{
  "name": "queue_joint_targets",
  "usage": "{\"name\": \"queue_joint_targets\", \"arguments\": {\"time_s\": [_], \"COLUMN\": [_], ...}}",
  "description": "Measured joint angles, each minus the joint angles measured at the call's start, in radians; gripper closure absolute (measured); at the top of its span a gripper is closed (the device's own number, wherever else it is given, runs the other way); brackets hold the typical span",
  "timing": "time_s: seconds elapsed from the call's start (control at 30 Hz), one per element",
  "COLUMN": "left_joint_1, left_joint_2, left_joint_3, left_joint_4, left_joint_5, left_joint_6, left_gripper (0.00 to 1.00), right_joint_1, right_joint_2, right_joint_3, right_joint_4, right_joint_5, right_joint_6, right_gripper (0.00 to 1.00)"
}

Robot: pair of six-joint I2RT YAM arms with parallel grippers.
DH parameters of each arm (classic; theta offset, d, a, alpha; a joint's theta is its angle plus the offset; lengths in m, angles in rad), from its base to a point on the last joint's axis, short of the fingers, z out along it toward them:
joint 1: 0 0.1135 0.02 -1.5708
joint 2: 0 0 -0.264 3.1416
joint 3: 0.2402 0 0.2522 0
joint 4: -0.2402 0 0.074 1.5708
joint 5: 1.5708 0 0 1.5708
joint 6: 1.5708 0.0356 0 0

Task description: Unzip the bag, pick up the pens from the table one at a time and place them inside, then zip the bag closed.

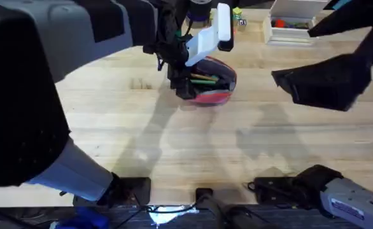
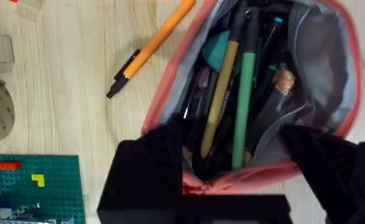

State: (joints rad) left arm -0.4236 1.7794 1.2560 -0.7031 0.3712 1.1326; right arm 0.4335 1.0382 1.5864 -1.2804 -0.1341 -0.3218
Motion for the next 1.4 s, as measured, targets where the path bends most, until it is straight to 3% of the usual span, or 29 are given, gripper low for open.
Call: {"name": "queue_joint_targets", "arguments": {"time_s": [0.27, 0.57, 1.03, 1.2, 1.4], "left_joint_1": [0.001, 0.047, 0.119, 0.148, 0.188], "left_joint_2": [-0.03, -0.233, -0.435, -0.507, -0.579], "left_joint_3": [0.0, 0.0, 0.0, 0.0, 0.0], "left_joint_4": [-0.006, -0.026, -0.26, -0.289, -0.312], "left_joint_5": [0.004, 0.002, -0.004, -0.049, -0.089], "left_joint_6": [-0.036, -0.136, -0.299, -0.365, -0.452], "left_gripper": [0.007, 0.007, 0.007, 0.007, 0.007], "right_joint_1": [0.0, 0.0, 0.0, 0.0, 0.0], "right_joint_2": [0.0, 0.0, 0.007, 0.08, 0.251], "right_joint_3": [0.0, 0.0, 0.0, 0.0, 0.0], "right_joint_4": [0.0, 0.011, 0.153, 0.214, 0.389], "right_joint_5": [0.0, 0.0, 0.0, 0.0, 0.003], "right_joint_6": [0.0, 0.0, 0.0, 0.006, 0.065], "right_gripper": [0.005, 0.005, 0.005, 0.005, 0.005]}}
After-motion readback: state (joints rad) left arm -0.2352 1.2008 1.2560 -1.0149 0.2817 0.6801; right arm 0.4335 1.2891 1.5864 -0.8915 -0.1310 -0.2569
